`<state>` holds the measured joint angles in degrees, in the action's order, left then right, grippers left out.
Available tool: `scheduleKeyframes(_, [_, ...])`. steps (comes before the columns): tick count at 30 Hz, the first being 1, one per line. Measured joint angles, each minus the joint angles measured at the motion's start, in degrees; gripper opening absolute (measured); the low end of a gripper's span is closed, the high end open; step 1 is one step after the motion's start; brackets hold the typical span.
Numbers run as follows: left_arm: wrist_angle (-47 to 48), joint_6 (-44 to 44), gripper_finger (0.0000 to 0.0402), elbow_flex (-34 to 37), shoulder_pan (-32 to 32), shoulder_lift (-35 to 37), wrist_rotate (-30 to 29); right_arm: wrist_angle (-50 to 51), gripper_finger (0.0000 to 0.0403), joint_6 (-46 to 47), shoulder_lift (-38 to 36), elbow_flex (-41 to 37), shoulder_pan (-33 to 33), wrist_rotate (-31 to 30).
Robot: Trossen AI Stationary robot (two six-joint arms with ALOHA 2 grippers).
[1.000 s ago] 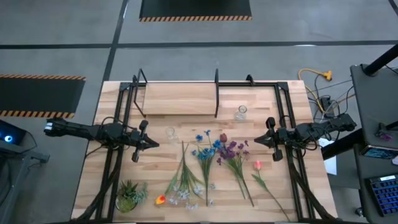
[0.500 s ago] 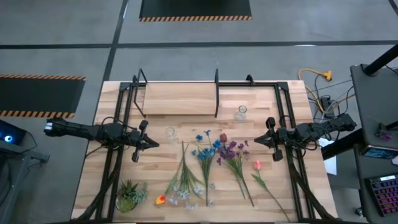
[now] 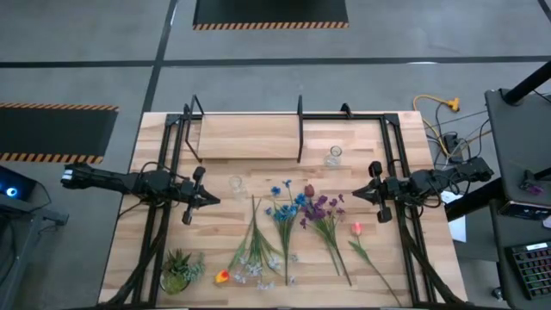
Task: Pick and place flowers into a vace then onto a shelf
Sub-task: Put the pink flower into the right transparent vase
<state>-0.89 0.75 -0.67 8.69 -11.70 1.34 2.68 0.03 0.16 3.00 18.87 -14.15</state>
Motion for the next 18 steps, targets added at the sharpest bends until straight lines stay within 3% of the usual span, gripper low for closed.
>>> scheduleKeyframes(18, [-0.07, -5.94, 0.0, 0.01, -0.04, 0.08, -0.02, -5.0, 0.0013, -0.41, 0.02, -0.01, -0.02, -0.36])
